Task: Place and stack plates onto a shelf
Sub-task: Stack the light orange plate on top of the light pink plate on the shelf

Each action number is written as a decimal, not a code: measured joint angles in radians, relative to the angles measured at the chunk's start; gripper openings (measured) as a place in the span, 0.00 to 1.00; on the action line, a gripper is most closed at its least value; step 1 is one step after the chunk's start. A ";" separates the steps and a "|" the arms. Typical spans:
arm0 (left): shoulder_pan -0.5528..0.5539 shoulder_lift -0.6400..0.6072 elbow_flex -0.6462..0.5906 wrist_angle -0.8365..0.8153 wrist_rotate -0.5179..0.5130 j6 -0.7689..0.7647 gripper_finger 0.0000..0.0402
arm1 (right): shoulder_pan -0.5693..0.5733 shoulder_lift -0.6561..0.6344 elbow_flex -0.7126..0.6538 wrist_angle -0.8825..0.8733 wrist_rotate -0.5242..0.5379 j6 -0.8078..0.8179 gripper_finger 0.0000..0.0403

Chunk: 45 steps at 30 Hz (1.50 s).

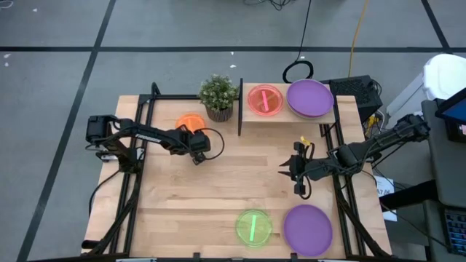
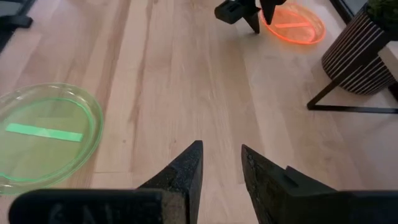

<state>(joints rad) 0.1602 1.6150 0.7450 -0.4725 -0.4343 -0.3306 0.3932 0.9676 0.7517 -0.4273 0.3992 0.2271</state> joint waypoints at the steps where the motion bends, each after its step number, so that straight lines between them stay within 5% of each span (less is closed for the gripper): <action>1: 0.000 0.000 0.000 0.002 0.000 0.005 0.38 | -0.001 0.000 0.000 -0.001 -0.001 -0.005 0.23; 19: 0.002 -0.003 -0.004 -0.002 -0.033 0.054 0.02 | -0.017 0.000 0.000 -0.001 -0.003 -0.012 0.23; 45: -0.070 -0.110 0.084 -0.163 -0.038 0.059 0.00 | -0.020 0.000 0.000 -0.003 -0.005 -0.030 0.23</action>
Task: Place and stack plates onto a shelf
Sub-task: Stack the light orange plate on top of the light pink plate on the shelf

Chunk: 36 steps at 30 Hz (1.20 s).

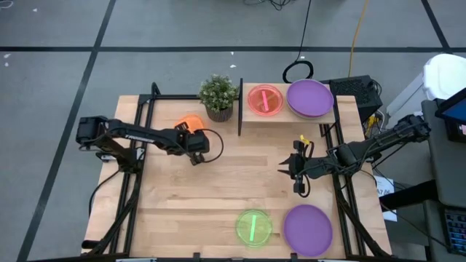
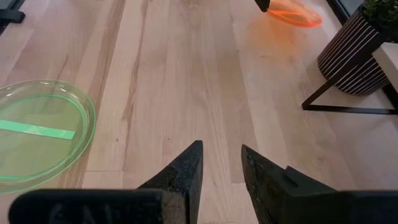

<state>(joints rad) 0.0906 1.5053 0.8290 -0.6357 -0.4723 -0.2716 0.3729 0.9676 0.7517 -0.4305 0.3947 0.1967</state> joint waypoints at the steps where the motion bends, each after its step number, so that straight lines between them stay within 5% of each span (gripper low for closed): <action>1: -0.006 -0.007 0.004 -0.003 0.000 0.000 0.00 | 0.000 0.000 0.000 0.000 -0.001 0.000 0.23; 23: -0.233 -0.035 0.339 -0.218 -0.032 0.055 0.00 | 0.000 0.000 0.000 -0.021 -0.003 0.000 0.23; 36: -0.286 -0.035 0.553 -0.231 -0.053 0.287 0.00 | 0.000 0.000 0.000 -0.022 -0.004 -0.003 0.23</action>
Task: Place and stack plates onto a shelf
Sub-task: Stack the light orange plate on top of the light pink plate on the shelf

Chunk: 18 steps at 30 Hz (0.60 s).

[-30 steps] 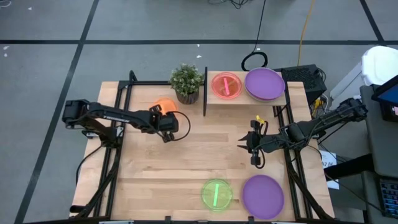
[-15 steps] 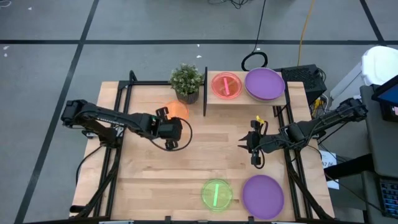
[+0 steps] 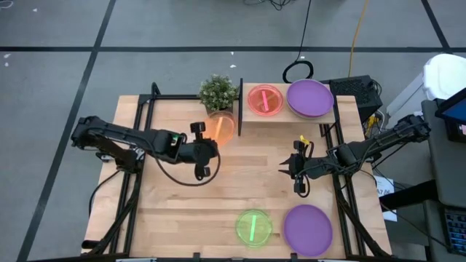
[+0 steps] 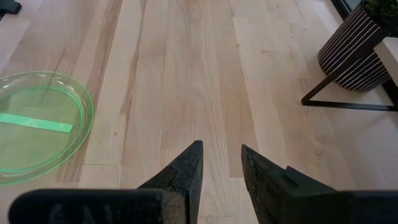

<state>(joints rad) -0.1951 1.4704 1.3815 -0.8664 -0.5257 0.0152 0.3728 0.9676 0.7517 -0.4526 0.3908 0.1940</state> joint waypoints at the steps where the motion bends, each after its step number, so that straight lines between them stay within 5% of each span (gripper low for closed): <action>1: 0.004 0.000 0.012 0.002 0.000 0.027 0.00 | 0.000 0.000 0.000 0.000 0.000 0.000 0.23; 11: 0.095 0.000 0.110 0.058 0.003 0.249 0.00 | 0.000 0.000 0.000 0.000 0.000 0.002 0.23; 18: 0.182 0.001 0.118 0.176 0.097 0.386 0.00 | 0.000 0.000 0.000 0.000 0.000 0.002 0.23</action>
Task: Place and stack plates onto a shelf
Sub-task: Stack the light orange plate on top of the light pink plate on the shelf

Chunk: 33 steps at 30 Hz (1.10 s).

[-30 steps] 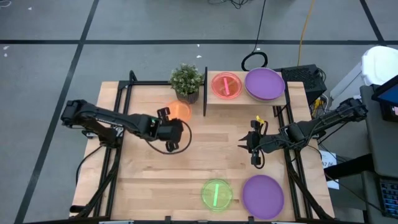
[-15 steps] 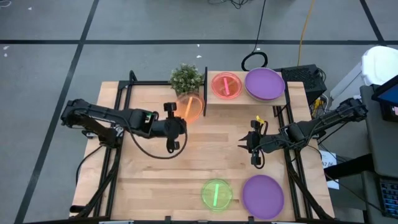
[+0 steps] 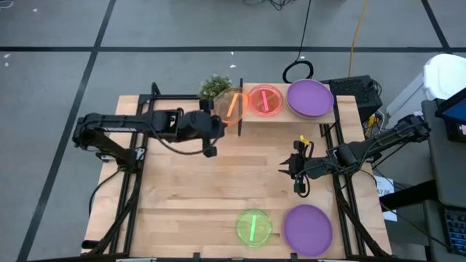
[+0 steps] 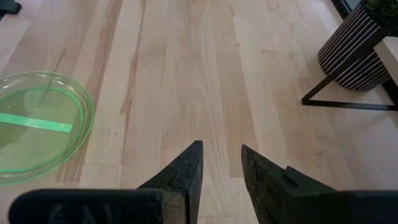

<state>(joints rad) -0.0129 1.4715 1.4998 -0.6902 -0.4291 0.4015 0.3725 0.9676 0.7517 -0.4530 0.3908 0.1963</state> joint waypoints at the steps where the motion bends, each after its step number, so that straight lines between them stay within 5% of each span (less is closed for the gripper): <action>1: 0.008 0.000 0.000 0.018 0.012 0.013 0.00 | 0.000 0.000 0.000 0.000 0.000 0.000 0.23; 20: 0.090 0.217 0.000 0.474 0.075 0.396 0.00 | 0.000 0.000 0.000 -0.011 -0.003 0.001 0.23; 33: 0.205 0.359 0.000 0.672 0.212 0.432 0.00 | 0.002 0.000 0.000 -0.036 -0.004 0.040 0.23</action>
<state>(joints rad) 0.1922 1.8306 1.4994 -0.0180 -0.2166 0.8339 0.3744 0.9672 0.7517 -0.4894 0.3870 0.2367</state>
